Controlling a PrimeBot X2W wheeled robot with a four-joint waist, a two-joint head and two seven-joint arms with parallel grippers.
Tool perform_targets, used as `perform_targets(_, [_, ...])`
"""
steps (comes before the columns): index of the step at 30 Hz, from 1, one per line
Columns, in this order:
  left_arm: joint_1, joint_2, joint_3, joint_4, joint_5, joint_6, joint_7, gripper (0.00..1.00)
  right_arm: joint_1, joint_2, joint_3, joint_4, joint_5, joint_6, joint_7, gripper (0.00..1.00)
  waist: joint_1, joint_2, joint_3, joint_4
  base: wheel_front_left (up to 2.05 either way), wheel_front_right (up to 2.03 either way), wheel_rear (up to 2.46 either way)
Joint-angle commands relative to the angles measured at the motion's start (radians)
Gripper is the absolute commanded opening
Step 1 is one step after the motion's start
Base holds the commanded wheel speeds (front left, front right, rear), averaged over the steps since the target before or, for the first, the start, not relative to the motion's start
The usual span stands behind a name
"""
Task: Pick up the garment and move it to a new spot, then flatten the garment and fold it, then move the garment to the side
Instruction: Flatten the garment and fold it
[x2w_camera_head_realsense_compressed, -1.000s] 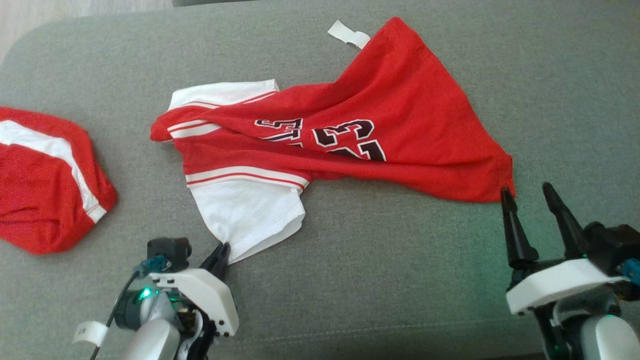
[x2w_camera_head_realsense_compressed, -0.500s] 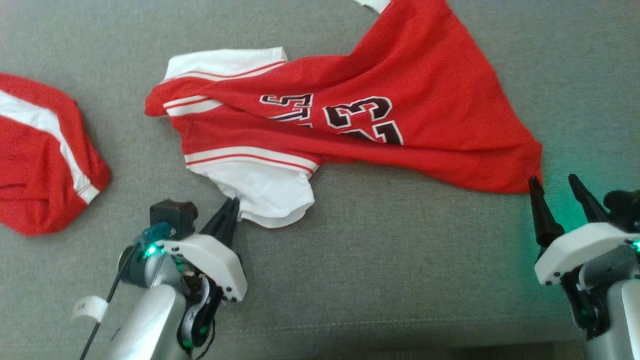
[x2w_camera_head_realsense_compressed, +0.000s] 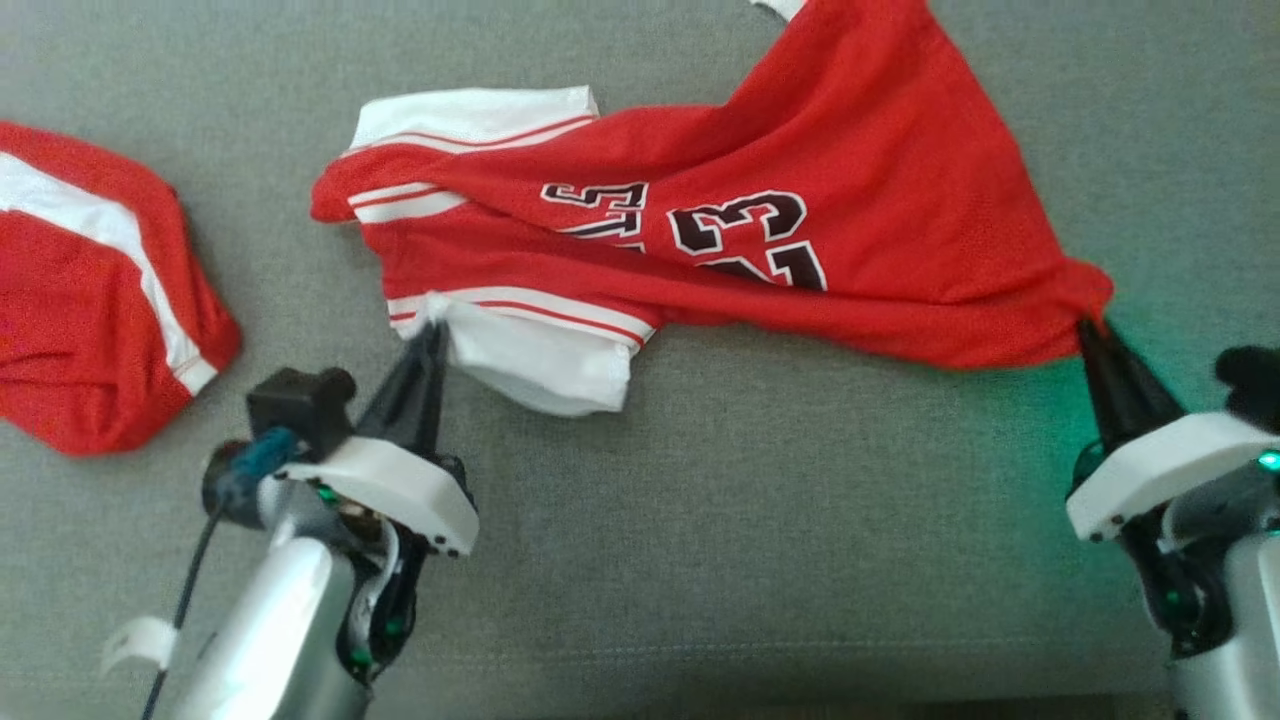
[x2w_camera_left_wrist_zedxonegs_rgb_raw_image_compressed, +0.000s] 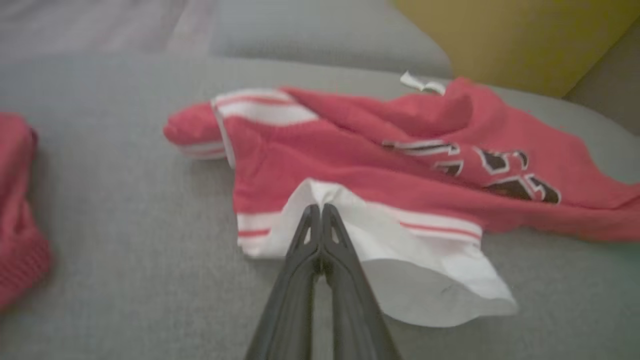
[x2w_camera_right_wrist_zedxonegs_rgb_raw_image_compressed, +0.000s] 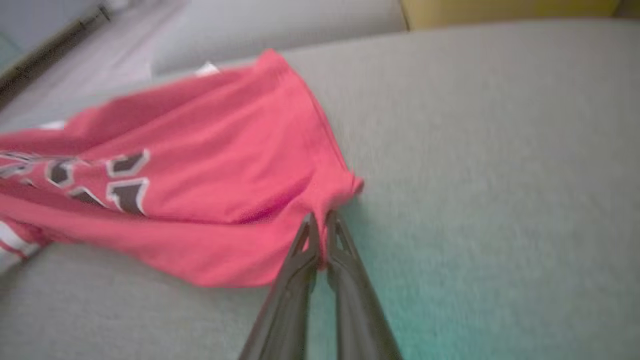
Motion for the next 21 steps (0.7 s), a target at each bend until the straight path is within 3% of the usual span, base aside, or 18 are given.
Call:
perform_targets(1, [-0.015,0.030,0.047,-0.064,0.014,0.012,-0.029,0.00,0.001,-0.010,0.013,-0.073,0.005,0.008,-0.024,0.00,-0.0001,0.0000,-0.027,-0.003,0.00,0.00,0.00])
perform_targets(12, [-0.080,0.109,0.136,-0.389,0.084,0.085,-0.088,0.00,-0.086,-0.006,-0.045,-0.342,0.011,0.008,-0.078,0.00,-0.0001,0.0000,-0.163,-0.003,0.00,0.00,0.00])
perform_targets(21, [-0.258,0.161,0.157,-0.541,0.135,0.080,-0.021,0.00,-0.208,-0.026,-0.102,-0.480,0.024,0.008,-0.025,0.00,-0.0001,0.0000,-0.246,0.006,0.00,0.00,0.00])
